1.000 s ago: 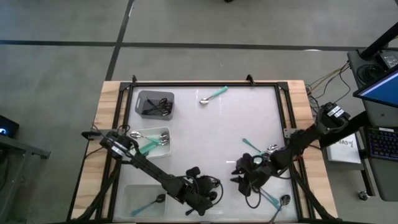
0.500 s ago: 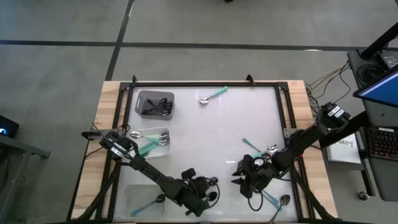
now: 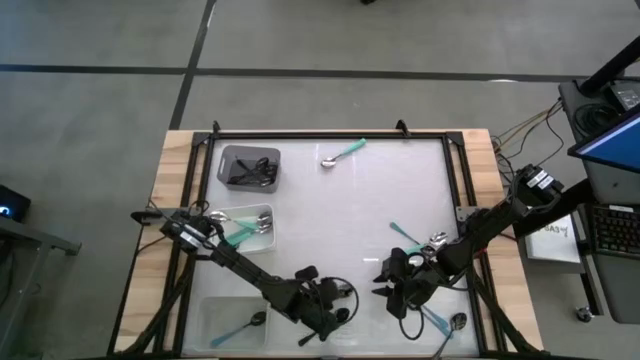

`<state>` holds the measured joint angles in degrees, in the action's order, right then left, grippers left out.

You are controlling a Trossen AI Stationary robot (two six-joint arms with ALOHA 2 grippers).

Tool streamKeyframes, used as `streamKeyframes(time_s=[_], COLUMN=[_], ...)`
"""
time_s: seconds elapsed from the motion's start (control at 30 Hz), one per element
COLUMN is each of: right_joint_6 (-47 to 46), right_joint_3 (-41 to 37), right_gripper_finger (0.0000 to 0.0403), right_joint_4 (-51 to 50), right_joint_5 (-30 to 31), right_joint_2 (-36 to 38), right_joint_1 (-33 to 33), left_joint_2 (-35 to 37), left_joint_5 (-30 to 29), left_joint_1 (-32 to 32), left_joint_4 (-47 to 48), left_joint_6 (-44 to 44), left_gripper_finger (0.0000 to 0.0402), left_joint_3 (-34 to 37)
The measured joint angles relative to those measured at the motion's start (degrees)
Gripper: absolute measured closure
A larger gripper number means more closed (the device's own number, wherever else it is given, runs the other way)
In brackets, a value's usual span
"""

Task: Sort silverware by color (type)
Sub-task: Put the black spoon into the black bin

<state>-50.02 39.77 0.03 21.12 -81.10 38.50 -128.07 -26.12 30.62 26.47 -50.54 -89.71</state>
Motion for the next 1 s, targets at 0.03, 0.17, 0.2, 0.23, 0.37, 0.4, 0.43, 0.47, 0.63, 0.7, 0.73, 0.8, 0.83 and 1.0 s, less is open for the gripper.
streamKeyframes(time_s=[0.03,0.17,0.2,0.23,0.37,0.4,0.43,0.47,0.63,0.7,0.73,0.8,0.83,1.0], right_joint_6=[0.6,3.2,3.9,4.6,6.2,6.3,6.5,6.5,6.6,6.6,6.6,7.3,7.7,10.3], right_joint_3=[0.0,0.0,0.0,0.0,0.0,0.0,0.0,0.0,0.0,0.0,0.0,0.0,0.0,0.0], right_gripper_finger=[0.0257,0.0257,0.0257,0.0257,0.0257,0.0257,0.0257,0.0257,0.0257,0.0257,0.0257,0.0257,0.0257,0.0257], right_joint_4=[0.0,-0.2,-0.3,-0.5,-0.8,-0.8,-1.0,-1.1,-1.6,-1.8,-1.8,-1.8,-1.8,-1.9], right_joint_5=[0.0,0.0,0.0,0.0,0.0,0.0,0.2,0.7,2.5,3.2,3.4,3.5,3.5,6.0], right_joint_2=[0.0,0.0,0.0,0.0,0.0,0.0,0.0,0.0,0.0,0.0,0.0,0.0,0.0,0.0], right_joint_1=[0.0,0.0,0.0,0.0,0.0,0.0,0.0,0.0,0.0,0.0,0.0,0.0,0.0,-0.2], left_joint_2=[0.0,0.4,0.6,0.8,2.4,2.4,2.4,2.4,3.7,3.7,3.7,4.4,5.0,10.1], left_joint_5=[0.1,-0.9,-1.8,-2.5,-8.5,-10.6,-12.6,-14.9,-20.1,-20.0,-20.1,-20.9,-21.5,-23.3], left_joint_1=[-0.4,-2.6,-3.1,-3.6,-5.2,-5.4,-5.5,-5.5,-5.8,-5.8,-5.9,-6.0,-6.0,-7.4], left_joint_4=[0.1,2.6,4.0,5.8,18.4,22.3,25.9,29.2,44.2,49.3,52.4,57.1,59.4,61.3], left_joint_6=[0.4,5.1,6.4,7.3,5.9,4.2,2.4,0.9,-9.0,-12.7,-14.7,-19.8,-22.4,-27.5], left_gripper_finger=[0.0398,0.0399,0.0399,0.04,0.04,0.04,0.04,0.04,0.0401,0.0401,0.0401,0.0401,0.0401,0.0401], left_joint_3=[-0.1,-1.8,-2.6,-3.6,-8.0,-9.0,-9.8,-10.5,-11.7,-11.2,-10.8,-9.8,-9.2,-2.2])
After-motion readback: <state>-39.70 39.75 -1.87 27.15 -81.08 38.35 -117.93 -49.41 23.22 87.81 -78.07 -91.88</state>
